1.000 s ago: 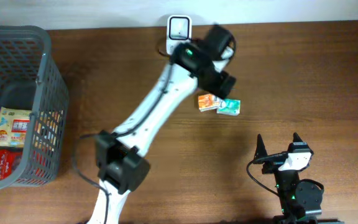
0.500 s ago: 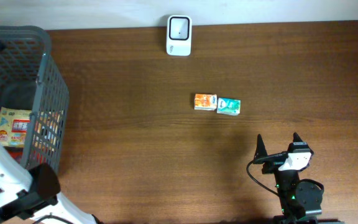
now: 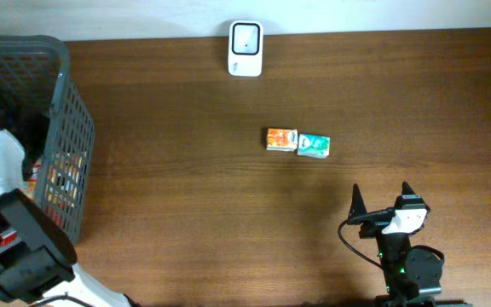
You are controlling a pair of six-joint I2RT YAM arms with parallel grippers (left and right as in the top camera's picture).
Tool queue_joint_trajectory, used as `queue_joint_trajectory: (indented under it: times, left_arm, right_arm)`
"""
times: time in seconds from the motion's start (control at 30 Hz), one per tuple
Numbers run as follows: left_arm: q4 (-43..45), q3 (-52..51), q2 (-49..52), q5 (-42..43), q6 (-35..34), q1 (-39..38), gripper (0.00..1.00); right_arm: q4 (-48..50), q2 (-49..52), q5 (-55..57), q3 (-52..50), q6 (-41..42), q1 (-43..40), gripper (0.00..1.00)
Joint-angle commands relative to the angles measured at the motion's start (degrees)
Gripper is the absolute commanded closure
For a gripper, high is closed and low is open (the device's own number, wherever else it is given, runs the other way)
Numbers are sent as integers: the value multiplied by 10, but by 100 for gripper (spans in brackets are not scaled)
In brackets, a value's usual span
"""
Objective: Scan the item barcode
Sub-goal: 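Pick yellow snack bag from basket with left gripper, place on table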
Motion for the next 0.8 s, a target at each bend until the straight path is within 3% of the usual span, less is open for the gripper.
queue_joint_trajectory:
  times: [0.0, 0.07, 0.1, 0.17, 0.2, 0.23, 0.37, 0.4, 0.43, 0.47, 0.67, 0.7, 0.73, 0.77]
  left_arm:
    - [20, -29, 37, -48, 2, -2, 4]
    - [11, -30, 74, -50, 6, -2, 8]
    - [3, -30, 78, -53, 6, -2, 42]
    - [0, -25, 75, -54, 6, -2, 71]
    - [-15, -15, 73, -54, 6, -2, 92]
    - [-40, 7, 69, -54, 6, -2, 100]
    - [-129, 114, 28, -54, 6, -2, 100]
    - [-135, 121, 17, -54, 6, -2, 87]
    - [-143, 120, 15, -55, 6, -2, 6]
    - [-149, 113, 25, -54, 5, -2, 1]
    - [-155, 65, 135, -53, -25, -2, 2]
    - [-156, 65, 140, -53, -24, -2, 31]
    - [-156, 65, 140, -54, -25, -2, 71]
    - [-156, 66, 140, -54, -25, -2, 93]
  right_arm:
    - [-3, -3, 3, -4, 7, -1, 2]
    - [-3, -3, 3, -4, 7, -1, 2]
    - [-3, -3, 3, -4, 7, -1, 2]
    - [-3, -3, 3, -4, 6, -1, 2]
    - [-3, -3, 3, -4, 7, -1, 2]
    - [-3, -3, 3, -4, 7, -1, 2]
    - [-3, -3, 3, -4, 7, -1, 2]
    - [-3, -3, 3, -4, 7, -1, 2]
    - [-3, -3, 3, -4, 6, -1, 2]
    - [-3, -3, 3, -4, 7, -1, 2]
    - [-3, -3, 3, -4, 7, -1, 2]
    - [-3, -3, 3, -4, 7, -1, 2]
    - [-3, -3, 3, -4, 7, -1, 2]
    - [-3, -3, 3, -4, 6, -1, 2]
